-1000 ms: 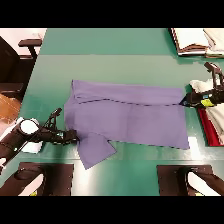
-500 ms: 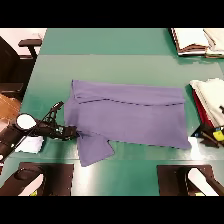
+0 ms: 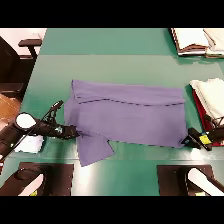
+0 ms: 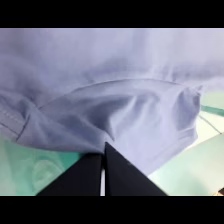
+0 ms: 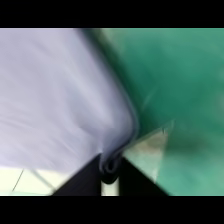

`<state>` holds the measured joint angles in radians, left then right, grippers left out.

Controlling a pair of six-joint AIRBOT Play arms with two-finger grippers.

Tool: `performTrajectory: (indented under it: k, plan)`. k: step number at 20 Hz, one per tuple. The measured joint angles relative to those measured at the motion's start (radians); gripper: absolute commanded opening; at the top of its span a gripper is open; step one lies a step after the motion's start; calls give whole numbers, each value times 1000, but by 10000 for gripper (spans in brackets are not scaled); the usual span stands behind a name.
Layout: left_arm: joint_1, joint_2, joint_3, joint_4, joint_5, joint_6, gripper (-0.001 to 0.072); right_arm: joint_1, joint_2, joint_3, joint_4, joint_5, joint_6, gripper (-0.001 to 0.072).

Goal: Fold the shirts.

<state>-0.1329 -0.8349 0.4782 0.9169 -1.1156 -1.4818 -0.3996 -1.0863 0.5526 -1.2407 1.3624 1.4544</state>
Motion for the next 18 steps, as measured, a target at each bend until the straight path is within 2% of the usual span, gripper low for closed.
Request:
performTrajectory:
  k: [5,8,13,16,18]
  plan:
    - [0,46,40,63,-94,-6,17,120,39,71,-39,38,-1,17]
    - [0,151,48,106,-176,-63,18,171,134,113,-108,121,-1,17]
    - [0,313,56,126,-398,-164,18,196,299,182,-193,248,5,17]
    - [-1,312,90,135,-390,-164,18,199,301,248,-208,254,9,16]
    - [-1,254,142,163,-315,-135,19,208,241,309,-207,217,10,17]
